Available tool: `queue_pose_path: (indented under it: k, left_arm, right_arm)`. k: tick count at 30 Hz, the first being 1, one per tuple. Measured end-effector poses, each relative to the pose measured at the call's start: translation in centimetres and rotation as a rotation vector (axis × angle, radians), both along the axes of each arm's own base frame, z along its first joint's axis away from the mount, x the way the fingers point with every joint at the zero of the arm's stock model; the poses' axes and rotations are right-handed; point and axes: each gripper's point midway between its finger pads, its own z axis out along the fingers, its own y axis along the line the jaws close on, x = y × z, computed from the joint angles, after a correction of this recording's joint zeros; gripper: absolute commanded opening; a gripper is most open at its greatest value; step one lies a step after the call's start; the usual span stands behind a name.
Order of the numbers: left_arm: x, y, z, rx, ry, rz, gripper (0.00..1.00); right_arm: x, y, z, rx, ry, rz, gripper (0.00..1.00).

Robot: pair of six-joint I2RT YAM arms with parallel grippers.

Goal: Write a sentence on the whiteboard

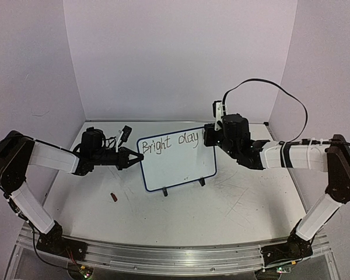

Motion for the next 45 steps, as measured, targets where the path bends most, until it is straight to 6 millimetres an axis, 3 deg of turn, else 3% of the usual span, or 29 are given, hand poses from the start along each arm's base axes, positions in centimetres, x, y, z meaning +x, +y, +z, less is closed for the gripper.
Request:
queue_pose_path:
  k: [45]
  left_arm:
    - [0.01, 0.0, -0.01, 0.001, 0.001, 0.001, 0.0]
  right_arm:
    - [0.14, 0.97, -0.49, -0.004, 0.014, 0.027, 0.0]
